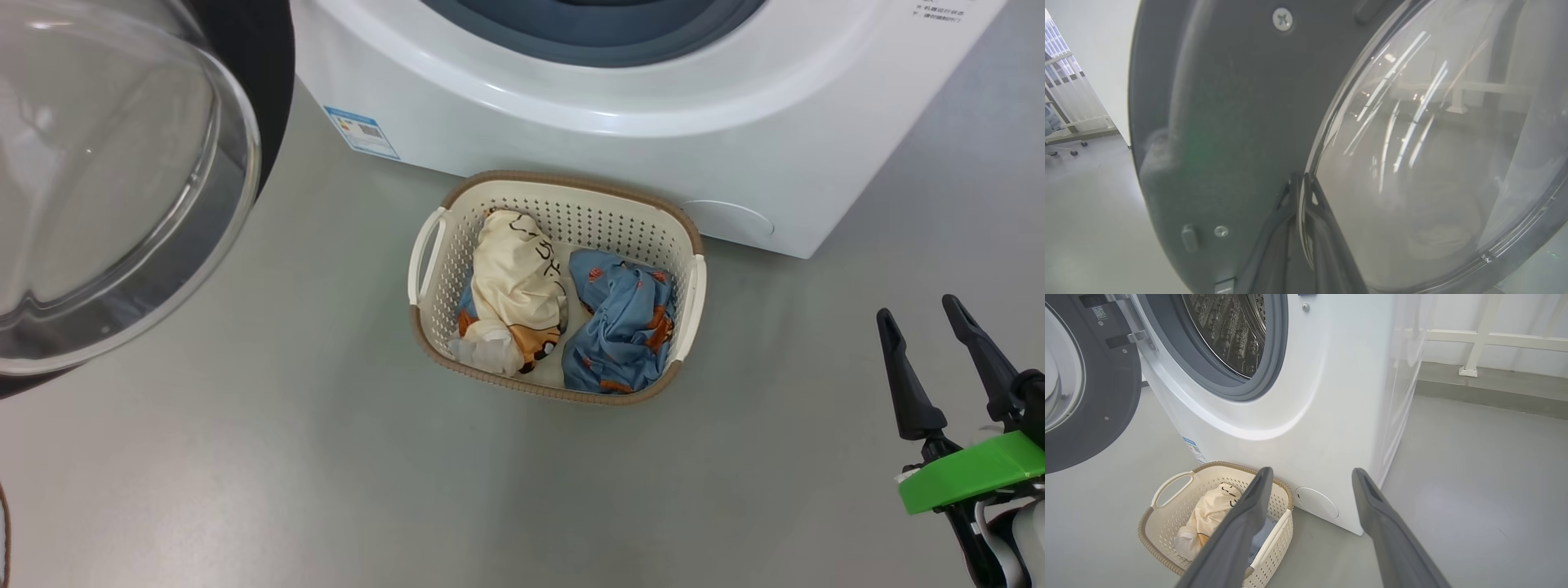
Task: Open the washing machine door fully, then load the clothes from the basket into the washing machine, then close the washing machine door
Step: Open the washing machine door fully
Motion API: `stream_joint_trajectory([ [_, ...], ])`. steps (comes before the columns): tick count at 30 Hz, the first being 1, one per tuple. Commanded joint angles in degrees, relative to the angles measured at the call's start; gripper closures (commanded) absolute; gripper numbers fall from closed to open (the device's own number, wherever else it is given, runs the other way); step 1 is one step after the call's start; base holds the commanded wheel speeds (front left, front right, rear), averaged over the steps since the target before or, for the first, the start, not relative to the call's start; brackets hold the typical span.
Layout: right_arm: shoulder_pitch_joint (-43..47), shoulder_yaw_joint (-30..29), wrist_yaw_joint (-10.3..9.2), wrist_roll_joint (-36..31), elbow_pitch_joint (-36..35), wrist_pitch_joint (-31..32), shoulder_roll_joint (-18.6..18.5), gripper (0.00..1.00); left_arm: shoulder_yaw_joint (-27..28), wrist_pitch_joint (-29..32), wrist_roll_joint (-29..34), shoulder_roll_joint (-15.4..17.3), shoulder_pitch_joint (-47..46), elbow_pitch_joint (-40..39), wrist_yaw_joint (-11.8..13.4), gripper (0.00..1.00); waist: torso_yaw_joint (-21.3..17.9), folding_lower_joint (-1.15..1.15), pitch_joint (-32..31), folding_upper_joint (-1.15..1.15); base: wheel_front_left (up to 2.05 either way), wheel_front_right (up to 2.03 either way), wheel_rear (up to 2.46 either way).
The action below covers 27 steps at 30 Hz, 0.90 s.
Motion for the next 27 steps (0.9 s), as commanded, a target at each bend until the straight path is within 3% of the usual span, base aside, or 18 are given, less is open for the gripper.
stream_joint_trajectory([
  [1,-1.02,1.36,0.25,-0.71,-1.24,-0.70,-0.95,0.00,1.45,-0.29,0.70,4.02,-1.36,-0.66,0.24,1.00,-0.12,0.00,0.03,0.00,0.00,0.00,0.00],
  [8,-0.57,1.66,0.25,-0.60,-0.60,-0.70,-0.23,0.00,2.26,-0.29,1.38,3.73,-1.04,0.24,-1.18,1.00,-0.49,0.00,-1.81,0.00,0.00,0.00,0.00],
  [20,2.43,1.48,0.25,-0.13,0.01,-0.70,1.35,0.00,2.56,-0.29,2.35,-1.86,6.35,-6.02,-5.92,1.00,0.35,0.00,-9.44,0.00,0.00,0.00,0.00],
  [27,4.86,0.88,0.25,-0.01,-0.03,-0.70,2.25,0.00,2.16,-0.29,1.75,-5.80,11.18,-12.06,-10.04,1.00,1.06,0.00,-13.54,0.00,0.00,0.00,0.00],
])
